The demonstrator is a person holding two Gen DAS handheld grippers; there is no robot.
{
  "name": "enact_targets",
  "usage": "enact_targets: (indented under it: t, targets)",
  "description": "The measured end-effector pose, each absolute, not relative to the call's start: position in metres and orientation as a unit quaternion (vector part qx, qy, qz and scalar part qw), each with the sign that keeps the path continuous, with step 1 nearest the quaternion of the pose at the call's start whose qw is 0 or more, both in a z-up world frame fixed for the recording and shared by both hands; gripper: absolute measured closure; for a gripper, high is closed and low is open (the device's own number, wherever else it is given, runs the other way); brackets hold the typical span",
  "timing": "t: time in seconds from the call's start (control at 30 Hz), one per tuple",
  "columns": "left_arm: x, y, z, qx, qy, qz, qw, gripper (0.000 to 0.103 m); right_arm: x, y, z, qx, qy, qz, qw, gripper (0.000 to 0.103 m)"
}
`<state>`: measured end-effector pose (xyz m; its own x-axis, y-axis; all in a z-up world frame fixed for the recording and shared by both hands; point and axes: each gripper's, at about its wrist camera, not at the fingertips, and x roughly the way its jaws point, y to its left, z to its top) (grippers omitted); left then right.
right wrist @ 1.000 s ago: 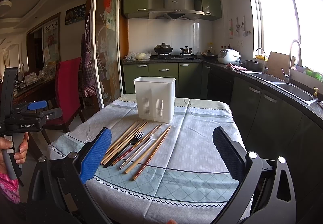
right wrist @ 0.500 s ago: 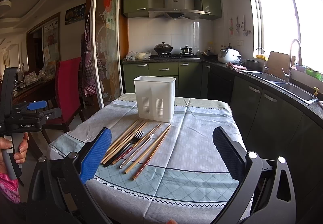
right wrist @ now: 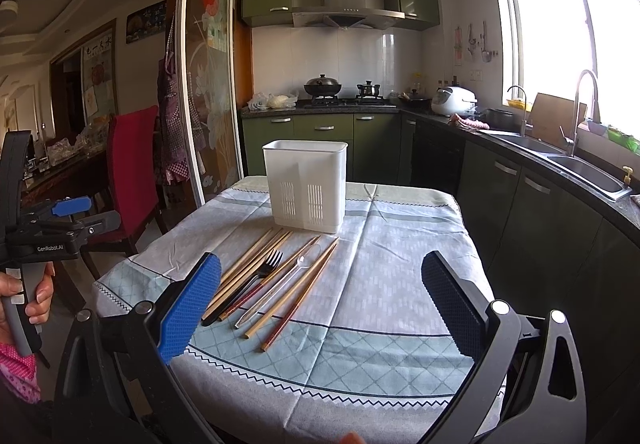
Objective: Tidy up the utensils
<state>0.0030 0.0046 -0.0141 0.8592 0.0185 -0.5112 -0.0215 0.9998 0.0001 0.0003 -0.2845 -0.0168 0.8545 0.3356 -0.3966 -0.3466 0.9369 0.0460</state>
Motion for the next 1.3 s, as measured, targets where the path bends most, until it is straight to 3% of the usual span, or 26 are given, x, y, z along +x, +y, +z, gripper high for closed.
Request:
enact_targets:
  t: [0.2, 0.4, 0.67, 0.7, 0.73, 0.8, 0.9, 1.0, 1.3]
  targets:
    - [0.041, -0.005, -0.02, 0.001, 0.314, -0.016, 0.949, 0.006, 0.029, -0.293, -0.021, -0.004, 0.244, 0.169, 0.955, 0.004]
    - [0.116, -0.031, -0.047, -0.022, 0.45, -0.091, 0.888, 0.006, 0.07, -0.308, -0.027, 0.031, 0.303, 0.19, 0.933, 0.004]
    - [0.186, -0.08, -0.086, -0.004, 0.55, -0.13, 0.825, 0.007, 0.111, -0.33, -0.044, 0.077, 0.364, 0.187, 0.909, 0.005]
    - [0.191, -0.085, -0.091, -0.007, 0.562, -0.139, 0.815, 0.015, 0.113, -0.332, -0.045, 0.079, 0.365, 0.187, 0.909, 0.007]
    - [0.197, -0.091, -0.098, -0.006, 0.574, -0.142, 0.806, 0.03, 0.115, -0.335, -0.045, 0.081, 0.366, 0.185, 0.909, 0.009]
    - [0.204, -0.096, -0.108, -0.012, 0.597, -0.145, 0.789, 0.042, 0.118, -0.339, -0.046, 0.084, 0.366, 0.18, 0.909, 0.013]
    - [0.21, -0.102, -0.117, -0.01, 0.608, -0.142, 0.781, 0.05, 0.119, -0.342, -0.047, 0.086, 0.366, 0.182, 0.908, 0.015]
    - [0.216, -0.101, -0.122, -0.008, 0.612, -0.126, 0.781, 0.066, 0.12, -0.341, -0.048, 0.081, 0.368, 0.183, 0.908, 0.022]
    - [0.227, -0.101, -0.129, 0.028, 0.622, -0.107, 0.776, 0.074, 0.128, -0.331, -0.053, 0.075, 0.386, 0.195, 0.899, 0.031]
